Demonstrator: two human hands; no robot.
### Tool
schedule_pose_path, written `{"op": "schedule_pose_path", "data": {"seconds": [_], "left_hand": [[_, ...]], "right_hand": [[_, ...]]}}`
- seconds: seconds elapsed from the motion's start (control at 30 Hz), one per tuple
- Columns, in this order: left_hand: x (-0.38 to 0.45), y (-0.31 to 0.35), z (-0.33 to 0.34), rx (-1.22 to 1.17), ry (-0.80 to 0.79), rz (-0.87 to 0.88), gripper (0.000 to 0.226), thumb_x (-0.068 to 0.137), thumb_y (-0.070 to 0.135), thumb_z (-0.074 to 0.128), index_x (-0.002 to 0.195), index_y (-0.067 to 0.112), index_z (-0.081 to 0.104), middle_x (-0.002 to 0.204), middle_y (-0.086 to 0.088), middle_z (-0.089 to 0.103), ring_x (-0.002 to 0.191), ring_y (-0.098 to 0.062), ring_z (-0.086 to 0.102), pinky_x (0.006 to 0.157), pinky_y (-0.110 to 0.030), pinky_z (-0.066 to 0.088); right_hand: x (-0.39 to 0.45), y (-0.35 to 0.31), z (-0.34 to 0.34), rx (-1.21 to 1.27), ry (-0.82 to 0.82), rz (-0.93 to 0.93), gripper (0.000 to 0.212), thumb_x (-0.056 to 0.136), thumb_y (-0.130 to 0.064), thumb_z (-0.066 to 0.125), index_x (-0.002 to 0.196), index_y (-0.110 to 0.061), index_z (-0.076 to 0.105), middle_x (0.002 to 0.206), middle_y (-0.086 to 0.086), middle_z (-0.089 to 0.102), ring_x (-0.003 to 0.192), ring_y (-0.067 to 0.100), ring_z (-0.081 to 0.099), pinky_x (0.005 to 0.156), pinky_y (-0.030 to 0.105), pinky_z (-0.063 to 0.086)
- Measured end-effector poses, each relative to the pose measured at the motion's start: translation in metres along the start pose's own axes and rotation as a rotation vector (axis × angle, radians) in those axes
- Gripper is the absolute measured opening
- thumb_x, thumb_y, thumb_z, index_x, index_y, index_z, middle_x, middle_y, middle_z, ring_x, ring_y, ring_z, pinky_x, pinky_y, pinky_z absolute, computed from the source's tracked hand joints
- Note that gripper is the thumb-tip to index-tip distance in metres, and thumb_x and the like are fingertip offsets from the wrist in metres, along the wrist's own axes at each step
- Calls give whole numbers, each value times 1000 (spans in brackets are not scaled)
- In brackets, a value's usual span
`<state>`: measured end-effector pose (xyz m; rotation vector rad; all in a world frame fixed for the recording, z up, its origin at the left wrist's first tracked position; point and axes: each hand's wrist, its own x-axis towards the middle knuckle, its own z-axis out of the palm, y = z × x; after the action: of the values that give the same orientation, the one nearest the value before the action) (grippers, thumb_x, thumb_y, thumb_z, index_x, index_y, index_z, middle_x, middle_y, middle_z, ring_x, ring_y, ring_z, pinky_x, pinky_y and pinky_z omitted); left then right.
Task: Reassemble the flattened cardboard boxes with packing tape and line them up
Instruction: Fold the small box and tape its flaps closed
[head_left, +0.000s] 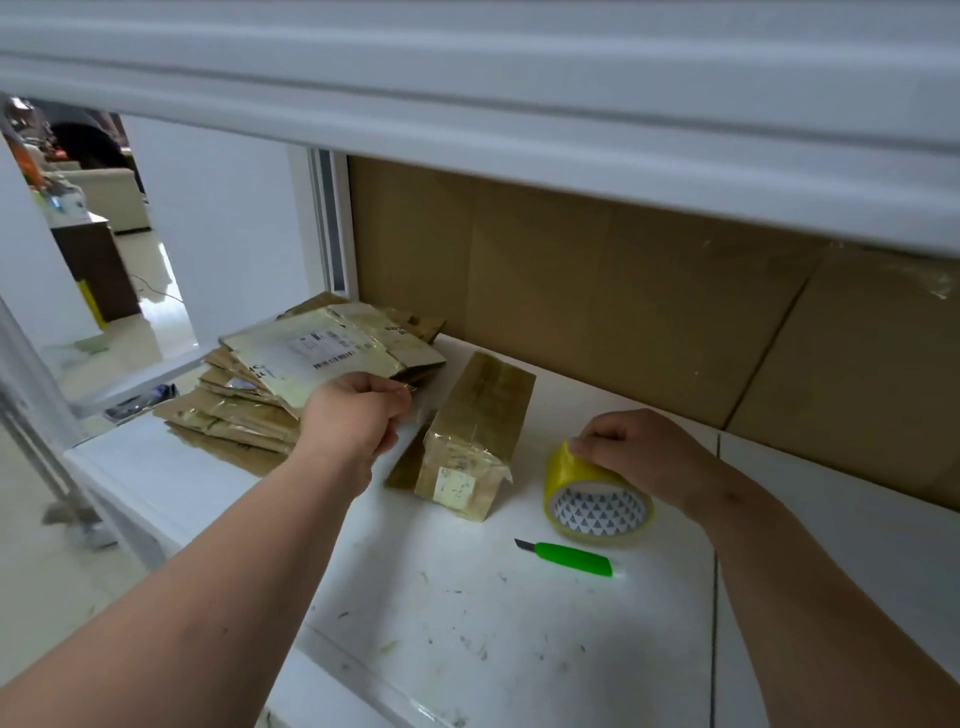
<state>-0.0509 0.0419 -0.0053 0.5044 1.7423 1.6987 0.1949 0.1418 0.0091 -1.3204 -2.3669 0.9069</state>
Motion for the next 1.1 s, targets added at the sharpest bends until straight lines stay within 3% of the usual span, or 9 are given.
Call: {"op": "schedule_pose_path", "data": {"seconds": [0.2, 0.33, 0.47, 0.57, 0.73, 0.83, 0.9, 0.97, 1.1], "left_hand": [[14, -12, 2, 64, -7, 16, 12, 85, -5, 65, 81, 6, 69, 77, -18, 62, 52, -20, 43, 44, -23, 37], [13, -19, 5, 121, -17, 11, 7, 87, -4, 65, 84, 2, 68, 61, -12, 53, 45, -16, 40, 35, -18, 34], [17, -35, 5, 181, -32, -5, 5, 88, 8, 72, 86, 5, 70, 63, -7, 56, 57, -17, 46, 54, -26, 44], [25, -45, 3, 220, -64, -15, 10, 90, 16, 70, 88, 6, 67, 69, -8, 60, 59, -18, 46, 57, -29, 40], [32, -43, 0, 399, -47, 47, 33, 88, 21, 70, 109, 25, 45, 82, -7, 69, 72, -25, 58, 66, -36, 47], [33, -39, 4, 517, -64, 110, 5, 90, 16, 64, 92, 18, 60, 86, -5, 66, 79, -27, 62, 74, -42, 54], [36, -40, 5, 548, -95, 112, 14, 92, 16, 61, 80, 20, 66, 89, -8, 66, 76, -23, 60, 67, -35, 49], [37, -41, 3, 562, -109, 84, 17, 95, 22, 61, 80, 20, 70, 93, -9, 65, 78, -21, 59, 66, -28, 46], [28, -39, 3, 427, -185, -1, 24, 98, 11, 47, 82, 6, 65, 74, -7, 56, 71, -23, 49, 68, -31, 42]], "right_hand": [[13, 2, 10, -139, -3, 66, 21, 86, -43, 65, 80, -24, 72, 88, -1, 68, 89, 19, 63, 83, 38, 51], [20, -3, 17, -340, -44, 121, 19, 86, -45, 60, 87, -29, 70, 93, -5, 64, 93, 19, 58, 93, 40, 44], [28, -17, 31, -553, -73, 93, 22, 88, -39, 55, 103, -30, 69, 100, -4, 64, 97, 20, 57, 89, 40, 30], [36, -26, 46, -585, -102, 67, 24, 88, -32, 51, 108, -33, 64, 104, -7, 63, 103, 20, 57, 95, 44, 26], [43, -36, 69, -606, -95, -25, 24, 94, -34, 42, 103, -32, 64, 96, -8, 64, 93, 18, 57, 96, 45, 24], [44, -37, 70, -648, -72, -37, 28, 95, -35, 39, 103, -32, 65, 93, -8, 65, 91, 18, 58, 94, 44, 22], [43, -37, 70, -655, -64, -39, 30, 96, -37, 36, 102, -33, 65, 90, -9, 64, 89, 17, 57, 94, 43, 22], [42, -36, 72, -655, -48, -49, 32, 97, -37, 34, 100, -32, 65, 88, -9, 64, 89, 17, 58, 94, 43, 21], [39, -31, 78, -693, 15, -80, 32, 97, -31, 33, 98, -30, 65, 85, -7, 64, 86, 19, 60, 94, 43, 20]]}}
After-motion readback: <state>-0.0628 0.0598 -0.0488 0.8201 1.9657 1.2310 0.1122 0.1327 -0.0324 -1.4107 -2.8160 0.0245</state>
